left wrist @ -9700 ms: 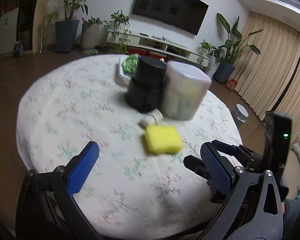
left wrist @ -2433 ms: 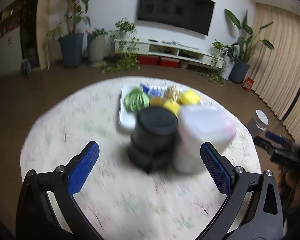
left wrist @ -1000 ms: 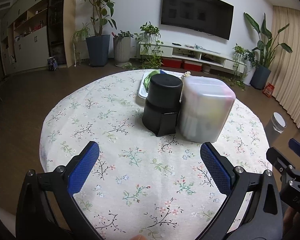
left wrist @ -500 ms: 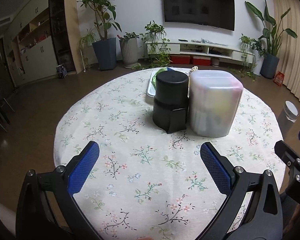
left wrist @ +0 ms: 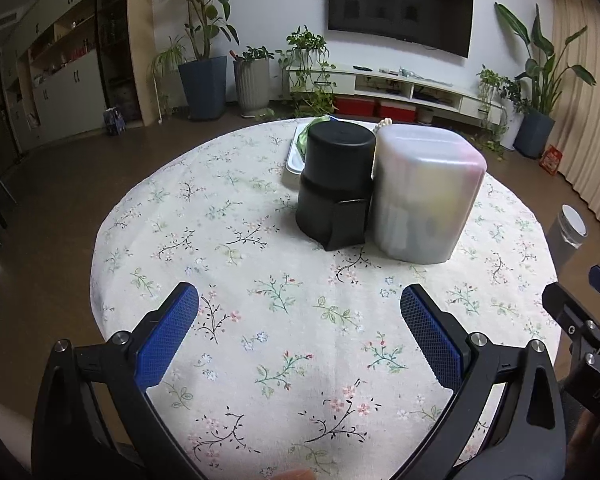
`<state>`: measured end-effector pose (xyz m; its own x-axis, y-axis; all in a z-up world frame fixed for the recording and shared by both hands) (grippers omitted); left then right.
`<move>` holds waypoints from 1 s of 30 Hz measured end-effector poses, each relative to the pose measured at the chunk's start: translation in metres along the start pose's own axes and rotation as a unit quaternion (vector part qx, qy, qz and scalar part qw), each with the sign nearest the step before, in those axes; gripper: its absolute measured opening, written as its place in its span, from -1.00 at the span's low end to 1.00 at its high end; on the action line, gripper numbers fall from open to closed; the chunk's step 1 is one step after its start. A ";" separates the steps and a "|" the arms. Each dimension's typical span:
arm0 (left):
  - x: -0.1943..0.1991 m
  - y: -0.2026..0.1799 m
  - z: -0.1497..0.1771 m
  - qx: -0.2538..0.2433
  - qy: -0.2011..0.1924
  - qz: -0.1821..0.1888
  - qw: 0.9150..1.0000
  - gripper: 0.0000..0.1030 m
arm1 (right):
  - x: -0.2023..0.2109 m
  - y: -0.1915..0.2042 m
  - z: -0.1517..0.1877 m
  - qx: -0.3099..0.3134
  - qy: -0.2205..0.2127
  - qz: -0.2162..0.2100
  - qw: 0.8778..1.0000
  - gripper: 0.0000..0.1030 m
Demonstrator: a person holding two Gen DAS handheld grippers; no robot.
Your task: Organize soft objects
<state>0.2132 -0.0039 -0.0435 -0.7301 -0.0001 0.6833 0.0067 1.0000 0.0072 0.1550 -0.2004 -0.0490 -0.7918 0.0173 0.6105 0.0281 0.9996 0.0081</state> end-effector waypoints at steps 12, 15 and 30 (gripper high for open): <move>0.002 -0.003 0.000 0.005 0.000 0.009 1.000 1.00 | 0.000 0.000 -0.001 0.001 0.000 0.000 1.000 0.80; 0.000 -0.003 0.000 0.008 0.006 0.016 1.000 0.99 | 0.000 0.000 0.000 0.000 0.001 0.000 1.000 0.80; 0.006 -0.005 -0.004 -0.003 -0.013 0.005 1.000 0.99 | 0.001 -0.001 0.003 0.001 0.004 -0.002 1.000 0.80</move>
Point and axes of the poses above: each gripper's, at about its wrist camera, not at the fingertips, and x roughly against the way its jaws point, y to its left, z to its underside, the point moved 9 cm from there along -x, roughly the way its jaws point, and after that the axes turned 2 degrees about y, right-handed, at the moved point
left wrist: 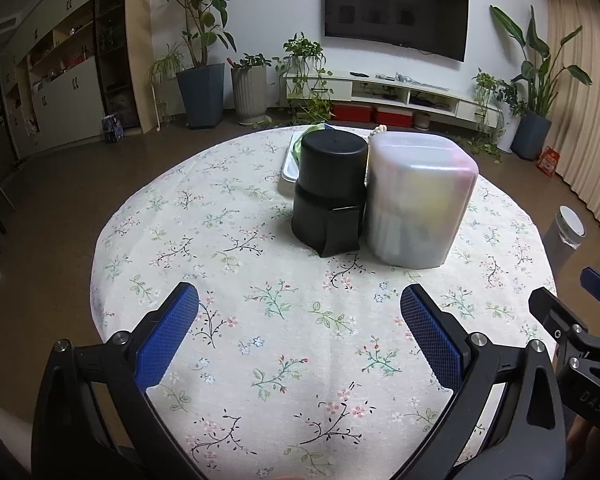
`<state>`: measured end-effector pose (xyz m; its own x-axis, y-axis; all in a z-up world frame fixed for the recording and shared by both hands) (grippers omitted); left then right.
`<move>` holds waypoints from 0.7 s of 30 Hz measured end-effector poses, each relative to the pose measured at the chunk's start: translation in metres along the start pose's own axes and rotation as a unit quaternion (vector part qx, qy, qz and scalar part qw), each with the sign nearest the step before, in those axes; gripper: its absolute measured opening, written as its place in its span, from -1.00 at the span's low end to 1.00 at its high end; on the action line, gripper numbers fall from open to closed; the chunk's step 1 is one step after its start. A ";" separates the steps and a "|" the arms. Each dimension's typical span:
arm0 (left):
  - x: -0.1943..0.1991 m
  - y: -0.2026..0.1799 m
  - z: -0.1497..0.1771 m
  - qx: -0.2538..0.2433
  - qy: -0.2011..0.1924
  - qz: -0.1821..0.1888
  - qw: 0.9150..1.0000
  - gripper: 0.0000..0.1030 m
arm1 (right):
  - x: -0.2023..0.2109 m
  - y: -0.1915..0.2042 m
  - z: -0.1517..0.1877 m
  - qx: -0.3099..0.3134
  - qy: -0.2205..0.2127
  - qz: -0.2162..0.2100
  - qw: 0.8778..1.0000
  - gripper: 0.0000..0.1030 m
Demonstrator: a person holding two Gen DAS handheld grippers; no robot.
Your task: Organize soft objects
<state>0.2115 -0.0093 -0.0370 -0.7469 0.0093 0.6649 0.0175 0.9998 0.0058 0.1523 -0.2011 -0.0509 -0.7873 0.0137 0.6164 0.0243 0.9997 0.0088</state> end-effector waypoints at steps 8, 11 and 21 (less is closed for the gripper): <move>0.005 -0.001 -0.003 0.001 -0.013 0.006 1.000 0.99 | 0.000 -0.002 0.003 0.002 0.002 -0.001 1.000 0.80; 0.007 0.000 -0.004 0.001 -0.017 0.003 1.000 0.99 | 0.001 -0.002 0.002 0.002 0.002 -0.001 1.000 0.80; 0.007 0.001 -0.004 0.002 -0.013 0.006 1.000 0.99 | 0.001 -0.002 0.004 0.004 0.004 -0.002 1.000 0.80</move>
Point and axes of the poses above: each gripper's, at about its wrist camera, not at the fingertips, and x roughly against the way its jaws point, y to its left, z to its underside, the point moved 9 cm from there along -x, roughly the way its jaws point, and after that the axes turned 2 degrees about y, right-handed, at the moved point
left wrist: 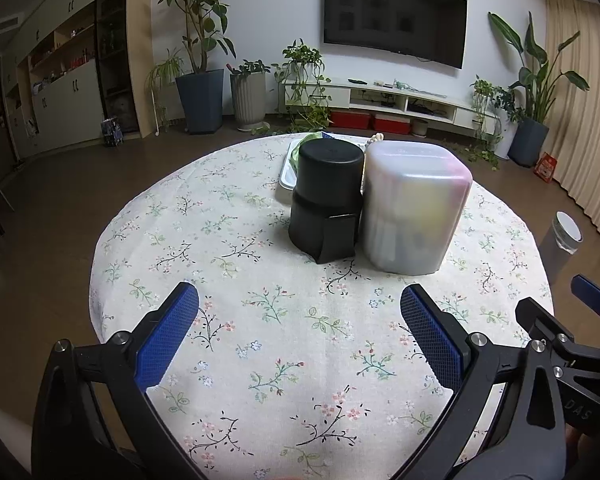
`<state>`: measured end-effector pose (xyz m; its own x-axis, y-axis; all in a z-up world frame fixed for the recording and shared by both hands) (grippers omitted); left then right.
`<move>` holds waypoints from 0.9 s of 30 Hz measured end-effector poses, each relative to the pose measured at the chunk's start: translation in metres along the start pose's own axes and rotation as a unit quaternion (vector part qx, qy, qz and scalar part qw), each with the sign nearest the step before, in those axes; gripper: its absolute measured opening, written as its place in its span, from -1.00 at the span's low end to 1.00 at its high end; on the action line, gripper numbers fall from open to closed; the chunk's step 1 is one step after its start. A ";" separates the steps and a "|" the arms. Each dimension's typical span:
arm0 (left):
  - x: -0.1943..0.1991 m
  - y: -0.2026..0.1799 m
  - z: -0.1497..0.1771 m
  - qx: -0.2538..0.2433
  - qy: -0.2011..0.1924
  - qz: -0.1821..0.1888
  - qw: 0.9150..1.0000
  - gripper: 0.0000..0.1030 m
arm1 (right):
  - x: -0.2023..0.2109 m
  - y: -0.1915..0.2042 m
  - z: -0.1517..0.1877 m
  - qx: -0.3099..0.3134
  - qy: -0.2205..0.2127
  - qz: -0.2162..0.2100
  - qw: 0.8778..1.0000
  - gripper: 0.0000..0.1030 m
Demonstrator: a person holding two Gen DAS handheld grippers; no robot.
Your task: Organize soft objects
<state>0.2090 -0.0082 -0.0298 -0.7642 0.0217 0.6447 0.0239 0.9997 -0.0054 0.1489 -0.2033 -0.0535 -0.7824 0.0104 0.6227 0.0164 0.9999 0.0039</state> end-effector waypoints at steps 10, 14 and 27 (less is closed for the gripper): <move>0.001 0.001 -0.001 0.000 -0.003 0.002 1.000 0.99 | 0.000 0.000 0.002 0.002 0.002 -0.001 1.000 0.80; 0.002 0.000 -0.001 0.000 -0.004 0.004 1.000 1.00 | 0.000 0.000 0.001 0.002 0.002 -0.001 1.000 0.80; 0.004 -0.003 -0.002 -0.003 -0.010 0.009 1.000 0.99 | 0.003 -0.003 0.006 0.002 0.004 -0.002 1.000 0.80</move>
Point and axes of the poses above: each gripper's, at about its wrist camera, not at the fingertips, and x roughly against the way its jaws point, y to its left, z to its underside, the point moved 9 cm from there along -x, roughly the way its jaws point, and after that the axes turned 2 degrees about y, right-handed, at the moved point
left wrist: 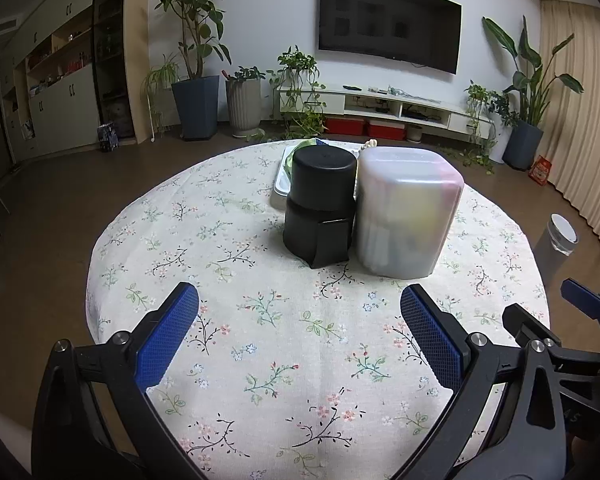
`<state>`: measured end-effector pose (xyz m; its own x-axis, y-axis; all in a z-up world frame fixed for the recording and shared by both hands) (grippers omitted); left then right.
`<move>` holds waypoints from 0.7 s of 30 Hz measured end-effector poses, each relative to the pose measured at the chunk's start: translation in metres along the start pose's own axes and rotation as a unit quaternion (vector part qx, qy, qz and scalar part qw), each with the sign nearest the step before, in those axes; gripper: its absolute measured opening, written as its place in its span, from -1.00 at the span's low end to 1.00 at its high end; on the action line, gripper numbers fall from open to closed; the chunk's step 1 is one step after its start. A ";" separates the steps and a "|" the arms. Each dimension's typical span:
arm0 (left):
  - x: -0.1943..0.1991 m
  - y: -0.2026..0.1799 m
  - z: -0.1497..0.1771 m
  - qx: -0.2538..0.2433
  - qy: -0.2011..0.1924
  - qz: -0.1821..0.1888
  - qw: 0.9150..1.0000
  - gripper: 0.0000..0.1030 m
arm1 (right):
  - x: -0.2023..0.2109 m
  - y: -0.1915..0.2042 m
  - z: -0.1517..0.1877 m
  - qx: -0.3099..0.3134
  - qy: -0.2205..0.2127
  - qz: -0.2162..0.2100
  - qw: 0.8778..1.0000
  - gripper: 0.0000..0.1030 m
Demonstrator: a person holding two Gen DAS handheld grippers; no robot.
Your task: Organize soft objects
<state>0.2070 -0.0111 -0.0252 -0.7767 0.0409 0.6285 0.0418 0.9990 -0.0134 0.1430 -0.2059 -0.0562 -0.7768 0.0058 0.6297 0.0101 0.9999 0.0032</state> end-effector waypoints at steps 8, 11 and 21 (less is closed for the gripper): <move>0.001 -0.001 -0.001 -0.002 -0.003 -0.002 1.000 0.99 | 0.000 0.000 -0.001 0.000 0.001 0.000 1.000 0.80; 0.001 -0.001 -0.002 -0.002 -0.005 -0.002 1.000 0.99 | 0.000 0.000 -0.001 0.001 0.001 0.000 1.000 0.80; 0.002 0.000 -0.002 -0.004 -0.007 -0.005 1.000 0.99 | 0.001 -0.001 0.000 0.001 0.002 0.000 1.000 0.80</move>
<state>0.2066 -0.0114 -0.0223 -0.7860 0.0319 0.6174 0.0390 0.9992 -0.0020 0.1422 -0.2065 -0.0556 -0.7743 0.0054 0.6328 0.0080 1.0000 0.0013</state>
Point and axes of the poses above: each gripper's, at about its wrist camera, not at the fingertips, and x roughly against the way its jaws point, y to its left, z to its underside, the point moved 9 cm from there along -x, roughly the way its jaws point, and after that the axes turned 2 degrees about y, right-handed, at the moved point
